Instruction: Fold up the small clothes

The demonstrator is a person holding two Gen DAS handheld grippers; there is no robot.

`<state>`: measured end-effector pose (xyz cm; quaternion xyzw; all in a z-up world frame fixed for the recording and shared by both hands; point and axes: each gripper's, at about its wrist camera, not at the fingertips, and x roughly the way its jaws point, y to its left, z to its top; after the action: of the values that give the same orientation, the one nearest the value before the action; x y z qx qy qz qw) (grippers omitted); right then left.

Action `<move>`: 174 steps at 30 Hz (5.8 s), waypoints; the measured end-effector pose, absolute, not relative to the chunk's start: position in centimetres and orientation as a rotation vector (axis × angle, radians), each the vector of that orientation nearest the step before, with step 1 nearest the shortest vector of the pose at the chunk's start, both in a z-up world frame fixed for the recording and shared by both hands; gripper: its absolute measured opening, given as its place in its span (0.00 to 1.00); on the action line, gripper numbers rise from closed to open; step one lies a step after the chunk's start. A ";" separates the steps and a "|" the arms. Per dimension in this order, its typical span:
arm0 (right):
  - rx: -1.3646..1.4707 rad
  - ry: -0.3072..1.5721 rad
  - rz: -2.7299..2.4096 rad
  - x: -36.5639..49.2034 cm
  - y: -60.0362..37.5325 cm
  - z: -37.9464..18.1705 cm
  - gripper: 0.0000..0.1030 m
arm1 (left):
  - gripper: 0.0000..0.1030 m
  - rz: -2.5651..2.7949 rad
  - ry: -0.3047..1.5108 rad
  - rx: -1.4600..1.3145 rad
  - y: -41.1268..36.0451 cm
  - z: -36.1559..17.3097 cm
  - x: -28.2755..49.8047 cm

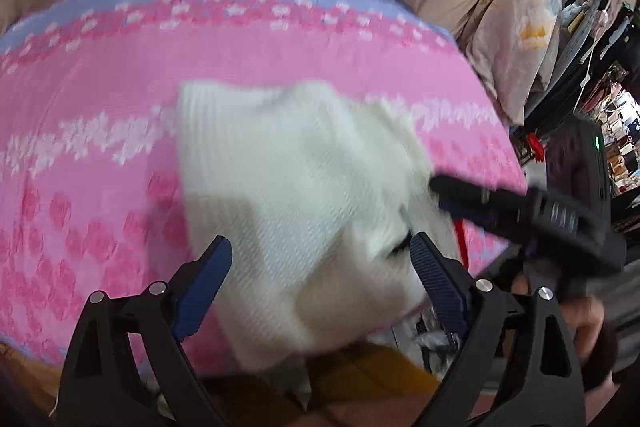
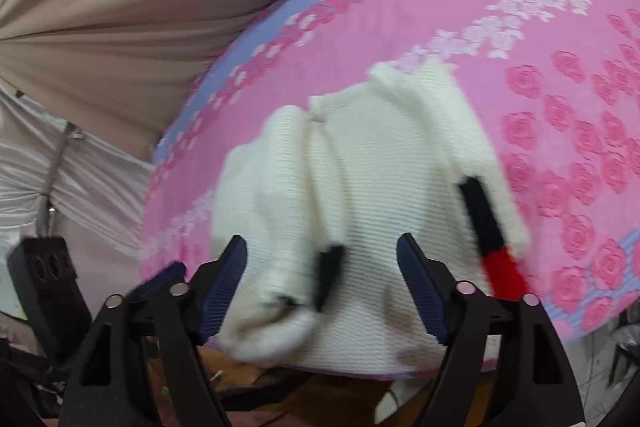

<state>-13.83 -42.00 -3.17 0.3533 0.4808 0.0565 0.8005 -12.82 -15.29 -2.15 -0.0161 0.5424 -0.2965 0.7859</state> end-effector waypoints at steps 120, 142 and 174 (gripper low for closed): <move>0.530 1.022 -0.077 -14.9 -50.4 -0.5 0.27 | 0.88 -0.396 1.241 0.240 -22.3 -8.5 -9.5; 0.569 1.048 -0.086 -10.4 -51.9 -2.0 0.38 | 0.88 -0.438 1.242 0.215 -21.4 -7.6 -10.1; 0.341 1.167 -0.114 -10.7 -49.1 -6.1 0.24 | 0.89 -0.385 1.285 0.214 -24.8 -9.2 -5.3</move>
<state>-10.75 -49.11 -6.12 0.1602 0.5479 -0.0536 0.8193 -5.32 -24.83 -9.19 0.0991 0.5943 -0.1779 0.7780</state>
